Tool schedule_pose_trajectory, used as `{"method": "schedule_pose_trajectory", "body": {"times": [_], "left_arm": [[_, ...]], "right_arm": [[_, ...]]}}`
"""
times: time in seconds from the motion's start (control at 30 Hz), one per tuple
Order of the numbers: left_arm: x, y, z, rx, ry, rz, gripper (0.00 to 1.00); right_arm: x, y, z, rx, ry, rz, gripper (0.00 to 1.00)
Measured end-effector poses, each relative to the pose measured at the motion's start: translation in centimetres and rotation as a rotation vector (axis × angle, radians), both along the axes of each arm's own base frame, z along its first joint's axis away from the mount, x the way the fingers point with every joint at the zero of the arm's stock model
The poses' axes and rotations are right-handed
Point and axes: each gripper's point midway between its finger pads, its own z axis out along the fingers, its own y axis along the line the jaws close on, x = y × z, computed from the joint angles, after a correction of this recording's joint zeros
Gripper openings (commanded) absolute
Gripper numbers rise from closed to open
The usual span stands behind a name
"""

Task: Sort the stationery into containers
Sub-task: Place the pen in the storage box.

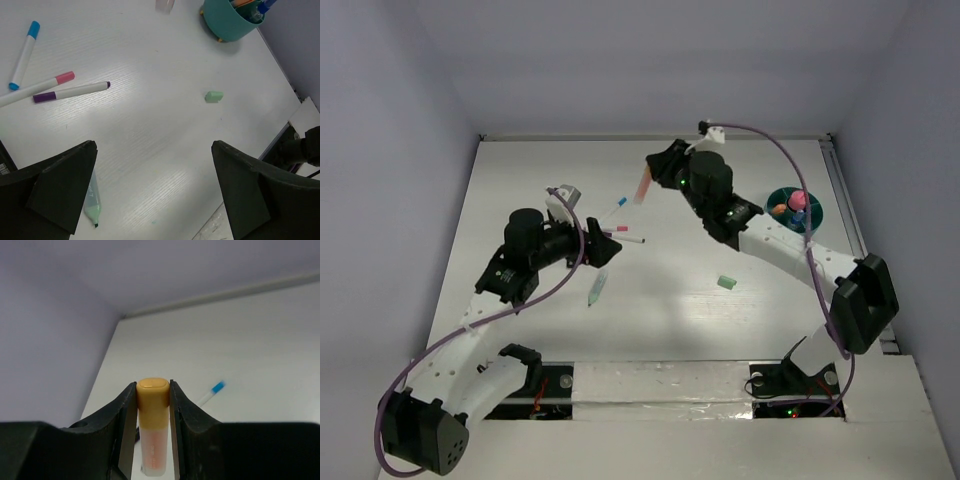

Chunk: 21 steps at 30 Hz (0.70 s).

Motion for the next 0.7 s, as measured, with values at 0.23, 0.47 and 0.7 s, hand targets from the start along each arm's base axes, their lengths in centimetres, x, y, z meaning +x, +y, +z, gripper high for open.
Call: {"method": "schedule_pose_trajectory", "body": {"times": [0.23,0.47,0.7], "left_arm": [[-0.5,0.0,1.3,-0.02,-0.042,-0.011,0.99],[-1.1,0.1,2.6,-0.04,-0.087,-0.019,0.99],[-1.6,0.2,3.6,-0.054,-0.119,-0.021,0.99]], "right_arm": [[5.2,-14.1,0.6,-0.201,-0.068,-0.384,0.0],[6.0,-29.5,-0.8,-0.369,-0.007,-0.733,0.0],[5.2,-35.2,-2.6,-0.522,0.049,-0.864,0.0]]}}
